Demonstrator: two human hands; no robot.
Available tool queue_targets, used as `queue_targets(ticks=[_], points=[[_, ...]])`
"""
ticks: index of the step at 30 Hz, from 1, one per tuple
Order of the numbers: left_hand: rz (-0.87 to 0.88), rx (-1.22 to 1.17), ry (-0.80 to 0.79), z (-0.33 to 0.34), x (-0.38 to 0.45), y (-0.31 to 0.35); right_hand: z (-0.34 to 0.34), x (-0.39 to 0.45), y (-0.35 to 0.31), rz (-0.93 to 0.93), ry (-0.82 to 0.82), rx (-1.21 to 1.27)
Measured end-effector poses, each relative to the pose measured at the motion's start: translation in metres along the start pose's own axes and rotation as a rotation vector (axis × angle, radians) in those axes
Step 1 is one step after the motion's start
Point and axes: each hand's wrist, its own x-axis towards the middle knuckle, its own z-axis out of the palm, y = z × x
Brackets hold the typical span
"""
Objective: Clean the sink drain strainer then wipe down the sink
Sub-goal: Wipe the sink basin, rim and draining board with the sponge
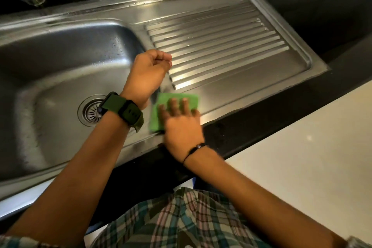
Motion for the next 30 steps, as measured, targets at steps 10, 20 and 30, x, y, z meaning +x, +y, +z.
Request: queue_targets(ticks=[10,20,30], points=[[0.015,0.042,0.052,-0.013,0.009,0.002,-0.016,-0.016,0.039,-0.53,-0.118,-0.138],[0.018,0.066,0.061,0.038,0.011,0.009,-0.109,0.003,0.32,0.096,-0.008,-0.157],[0.019,0.136,-0.062,0.154,0.022,0.038,-0.063,0.01,0.262,0.03,0.175,-0.134]])
